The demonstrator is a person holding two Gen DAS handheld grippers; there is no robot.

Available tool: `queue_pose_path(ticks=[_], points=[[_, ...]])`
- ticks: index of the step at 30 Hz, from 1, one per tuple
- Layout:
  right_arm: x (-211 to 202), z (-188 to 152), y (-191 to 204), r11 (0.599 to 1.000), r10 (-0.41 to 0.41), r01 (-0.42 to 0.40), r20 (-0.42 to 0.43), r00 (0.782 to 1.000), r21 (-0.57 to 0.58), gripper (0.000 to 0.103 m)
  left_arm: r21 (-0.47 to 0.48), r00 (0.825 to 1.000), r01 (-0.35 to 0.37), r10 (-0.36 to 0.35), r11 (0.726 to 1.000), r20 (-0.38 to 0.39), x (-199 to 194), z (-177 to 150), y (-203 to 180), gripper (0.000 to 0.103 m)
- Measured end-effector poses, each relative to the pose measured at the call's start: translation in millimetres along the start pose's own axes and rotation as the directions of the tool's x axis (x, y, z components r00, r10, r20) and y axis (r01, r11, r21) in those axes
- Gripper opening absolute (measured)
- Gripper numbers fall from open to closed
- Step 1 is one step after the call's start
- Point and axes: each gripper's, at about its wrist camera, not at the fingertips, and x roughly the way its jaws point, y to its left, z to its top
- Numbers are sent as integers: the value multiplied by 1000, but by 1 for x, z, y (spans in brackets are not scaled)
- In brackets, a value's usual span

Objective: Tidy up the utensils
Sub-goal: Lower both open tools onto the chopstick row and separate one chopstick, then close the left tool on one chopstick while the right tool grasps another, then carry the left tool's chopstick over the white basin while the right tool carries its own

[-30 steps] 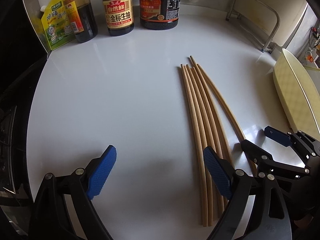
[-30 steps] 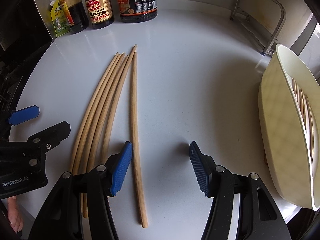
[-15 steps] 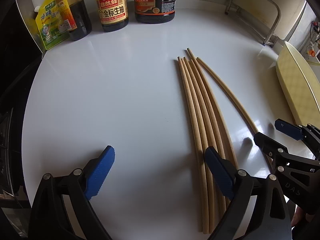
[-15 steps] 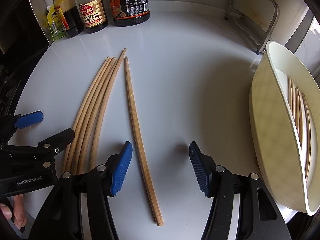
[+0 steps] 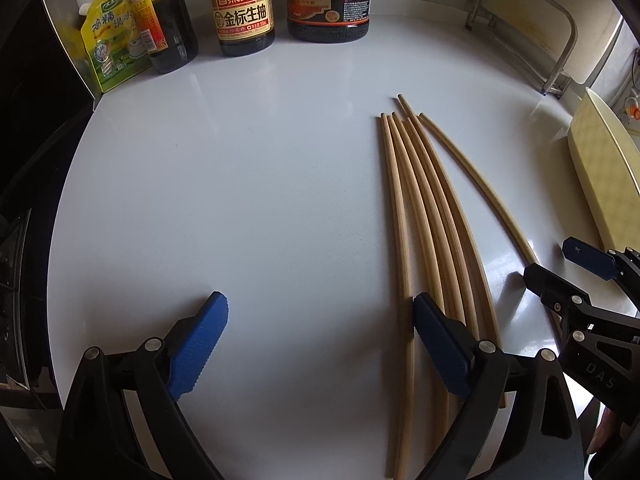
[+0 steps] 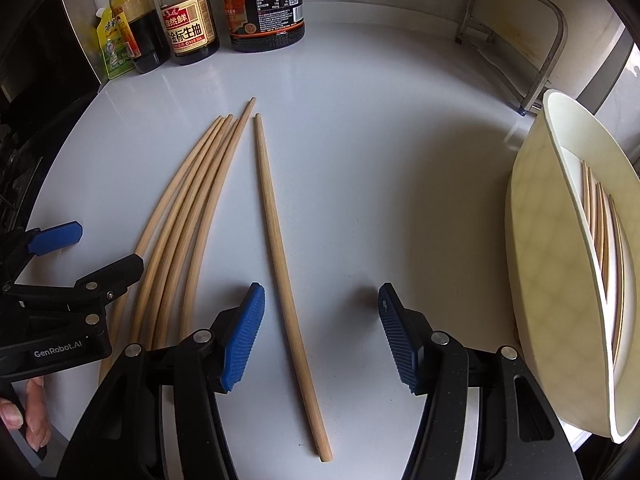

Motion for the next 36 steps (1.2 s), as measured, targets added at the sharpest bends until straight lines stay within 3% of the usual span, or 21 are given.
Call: queue_pose_path(ticks=[6, 9, 15, 17, 19, 25, 36], points=[[3, 4, 5, 999, -6, 7, 31, 999, -47, 57, -10, 1000, -3, 4, 1000, 18, 4, 8, -1, 94], [3, 4, 8, 997, 1, 2, 41, 999, -71, 55, -4, 999, 1, -1, 1000, 33, 3, 10, -3, 85], [2, 4, 18, 995, 29, -26, 31, 999, -100, 28, 32, 999, 26, -28, 999, 44, -6, 11, -13, 47], [2, 3, 23, 992, 16, -12, 29, 999, -125, 9, 37, 998, 38, -40, 999, 41, -8, 10, -14, 21], [2, 3, 25, 991, 9, -5, 29, 1000, -135, 6, 38, 998, 60, -61, 997, 28, -9, 11, -14, 9], [-8, 4, 16, 995, 88, -88, 5, 996, -42, 6, 21, 996, 86, -86, 996, -5, -12, 10, -8, 7], [-71, 12, 0, 990, 140, -142, 99, 985, 13, 6, 42, 990, 118, -121, 992, 70, -73, 24, -11, 7]])
